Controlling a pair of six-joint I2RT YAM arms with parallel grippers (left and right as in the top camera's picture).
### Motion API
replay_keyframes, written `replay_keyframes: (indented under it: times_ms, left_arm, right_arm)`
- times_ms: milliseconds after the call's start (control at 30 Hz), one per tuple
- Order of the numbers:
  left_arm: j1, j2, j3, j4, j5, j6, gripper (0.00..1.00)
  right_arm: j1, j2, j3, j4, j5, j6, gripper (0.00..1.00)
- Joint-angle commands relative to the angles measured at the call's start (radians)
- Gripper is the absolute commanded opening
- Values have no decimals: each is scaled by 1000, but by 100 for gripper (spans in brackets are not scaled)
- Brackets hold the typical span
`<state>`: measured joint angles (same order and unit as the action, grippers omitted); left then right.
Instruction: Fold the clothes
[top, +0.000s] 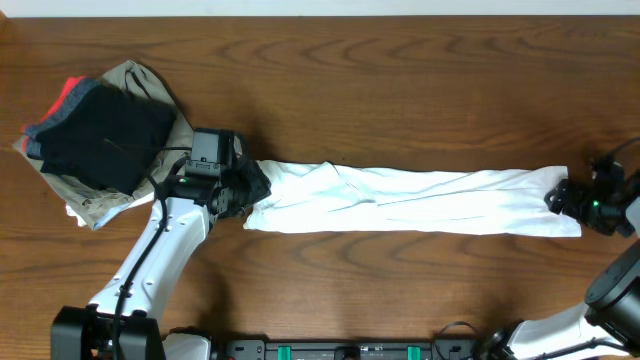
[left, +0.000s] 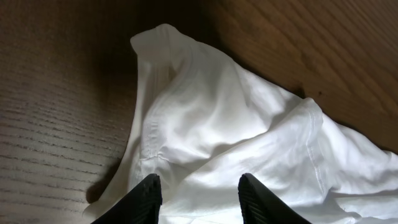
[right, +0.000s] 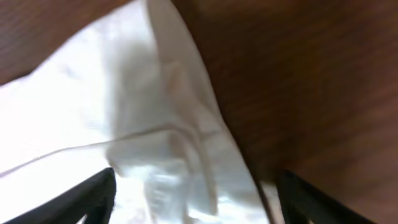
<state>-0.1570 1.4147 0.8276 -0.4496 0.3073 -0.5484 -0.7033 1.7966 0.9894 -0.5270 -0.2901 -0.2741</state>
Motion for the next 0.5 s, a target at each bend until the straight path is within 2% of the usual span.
replay_keyframes:
  times_ms: [0,100,267,467]
  left_arm:
    - [6,-3,-4,-6,-13,13,43]
    - [6,-3,-4,-7,-13,13,43]
    - [6,-3,-4,-7,-13,13,43]
    - [6,-3,-4,-6,-12,13,43]
  right_arm:
    - [26,35,-6,-7,-49,4,74]
    - [37,35,-6,-5,-50,4,65]
    - [37,35,-6,7,-50,4,32]
    - [37,34,-6,22,-22,21,18]
